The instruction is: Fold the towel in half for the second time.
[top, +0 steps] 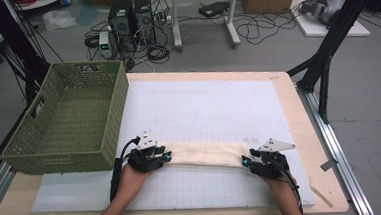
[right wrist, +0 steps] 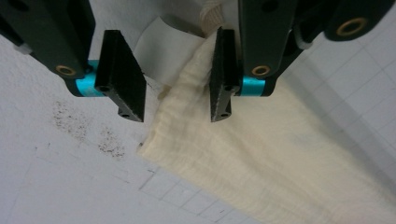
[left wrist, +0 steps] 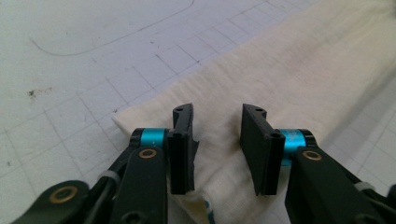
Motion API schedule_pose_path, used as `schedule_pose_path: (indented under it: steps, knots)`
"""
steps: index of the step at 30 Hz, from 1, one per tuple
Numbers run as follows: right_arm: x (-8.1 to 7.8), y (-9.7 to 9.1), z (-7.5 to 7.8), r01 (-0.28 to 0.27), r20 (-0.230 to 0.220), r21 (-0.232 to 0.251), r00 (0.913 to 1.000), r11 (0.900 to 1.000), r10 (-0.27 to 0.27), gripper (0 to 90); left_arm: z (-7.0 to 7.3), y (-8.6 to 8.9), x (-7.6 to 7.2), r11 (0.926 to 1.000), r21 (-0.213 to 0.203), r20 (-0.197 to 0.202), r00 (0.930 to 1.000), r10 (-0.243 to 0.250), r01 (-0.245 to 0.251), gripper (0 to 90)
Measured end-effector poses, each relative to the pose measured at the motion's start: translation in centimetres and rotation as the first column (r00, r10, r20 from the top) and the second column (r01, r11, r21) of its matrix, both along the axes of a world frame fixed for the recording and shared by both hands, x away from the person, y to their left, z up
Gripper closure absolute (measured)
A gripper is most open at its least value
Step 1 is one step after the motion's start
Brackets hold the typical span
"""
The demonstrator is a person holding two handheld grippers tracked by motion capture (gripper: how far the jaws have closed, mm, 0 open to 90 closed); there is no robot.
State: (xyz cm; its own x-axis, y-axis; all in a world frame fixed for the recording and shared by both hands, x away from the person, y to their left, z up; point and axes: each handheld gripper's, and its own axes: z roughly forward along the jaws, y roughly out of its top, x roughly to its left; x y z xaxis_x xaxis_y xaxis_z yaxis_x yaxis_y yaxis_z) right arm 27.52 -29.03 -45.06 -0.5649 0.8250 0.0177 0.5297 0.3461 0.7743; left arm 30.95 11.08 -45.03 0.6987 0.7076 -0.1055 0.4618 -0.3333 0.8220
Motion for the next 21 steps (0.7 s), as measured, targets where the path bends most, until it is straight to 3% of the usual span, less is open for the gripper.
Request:
schedule_pose_path:
  steps: [2,6,8,10,14,21]
  knots:
    - [0.1,-0.2,0.0,0.021,-0.004,0.009,0.9998,0.9997,-0.021,42.8,0.1,0.3,-0.1,0.9996,-0.029,0.011,0.9999,0.005,-0.005,59.0]
    - [0.0,-0.3,0.2,0.020,0.013,0.034,0.9997,0.9992,-0.021,35.2,0.6,1.4,0.0,0.9953,-0.093,0.050,0.9982,0.035,-0.030,53.4]
    - [0.0,-0.3,0.5,0.014,0.033,0.038,0.9994,0.9992,-0.015,32.9,1.0,1.9,-0.1,0.9915,-0.122,0.088,0.9945,0.057,-0.046,52.1]
    - [-0.2,-0.2,0.8,0.003,0.050,0.046,0.9987,0.9989,-0.006,32.2,1.3,2.3,-0.1,0.9863,-0.154,0.115,0.9903,0.078,-0.060,52.4]
    - [-0.5,-0.2,1.6,-0.012,0.095,0.057,0.9954,0.9983,0.007,30.5,1.8,3.0,-0.1,0.9769,-0.198,0.131,0.9856,0.107,-0.080,50.4]
    - [-0.8,-1.5,2.2,0.019,0.129,0.091,0.9911,0.9956,-0.031,29.1,2.5,3.7,-0.4,0.9667,-0.240,0.151,0.9804,0.127,-0.088,42.9]
